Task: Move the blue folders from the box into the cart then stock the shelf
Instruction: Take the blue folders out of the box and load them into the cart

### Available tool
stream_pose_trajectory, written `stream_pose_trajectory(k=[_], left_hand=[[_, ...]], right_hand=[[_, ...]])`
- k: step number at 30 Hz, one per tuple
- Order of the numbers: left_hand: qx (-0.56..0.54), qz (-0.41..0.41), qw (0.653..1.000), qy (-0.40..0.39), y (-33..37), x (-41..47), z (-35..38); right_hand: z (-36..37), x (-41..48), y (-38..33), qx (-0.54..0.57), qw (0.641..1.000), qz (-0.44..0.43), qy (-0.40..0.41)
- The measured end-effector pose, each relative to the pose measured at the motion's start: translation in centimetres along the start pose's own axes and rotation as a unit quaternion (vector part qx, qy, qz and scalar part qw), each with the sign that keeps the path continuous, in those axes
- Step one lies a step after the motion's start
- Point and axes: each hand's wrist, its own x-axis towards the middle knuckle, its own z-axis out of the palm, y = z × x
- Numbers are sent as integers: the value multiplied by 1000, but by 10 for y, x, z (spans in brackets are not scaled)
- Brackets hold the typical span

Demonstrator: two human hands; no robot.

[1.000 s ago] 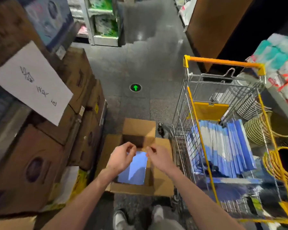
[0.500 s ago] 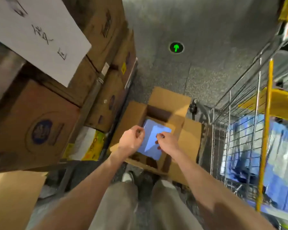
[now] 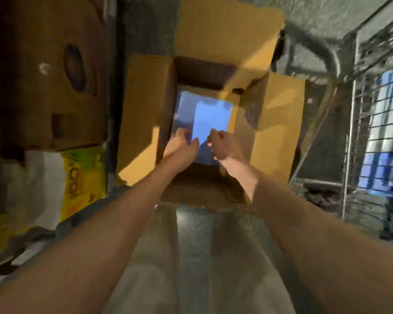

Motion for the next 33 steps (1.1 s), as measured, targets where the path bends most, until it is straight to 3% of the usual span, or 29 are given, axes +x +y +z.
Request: stream_pose_trajectory(k=[7,10,14,17,19,21,26,33], left_hand=[[48,-22,998,30,-51,127,60],[74,-4,997,33,-75,176,80],[28,44,998,33,-100,224,104],[21,20,999,14,-107,240,117],[0,-7,999,44,-112,249,127],[12,11,998,64,-113,244,131],[55,67,996,1,-127,238,125],[-48,-57,994,81,-116,248,125]], right_hand=[[45,121,63,28,998,49,39],[58,163,86,-1,998,46,42],[70,207,121,-46,997,32,58],[77,223,140,-53,997,12,57],[78,231,150,-42,997,19,65],[79,234,156,-22,996,43,69],[72,234,151,-12,994,85,63],[61,240,129,-59,996,52,47]])
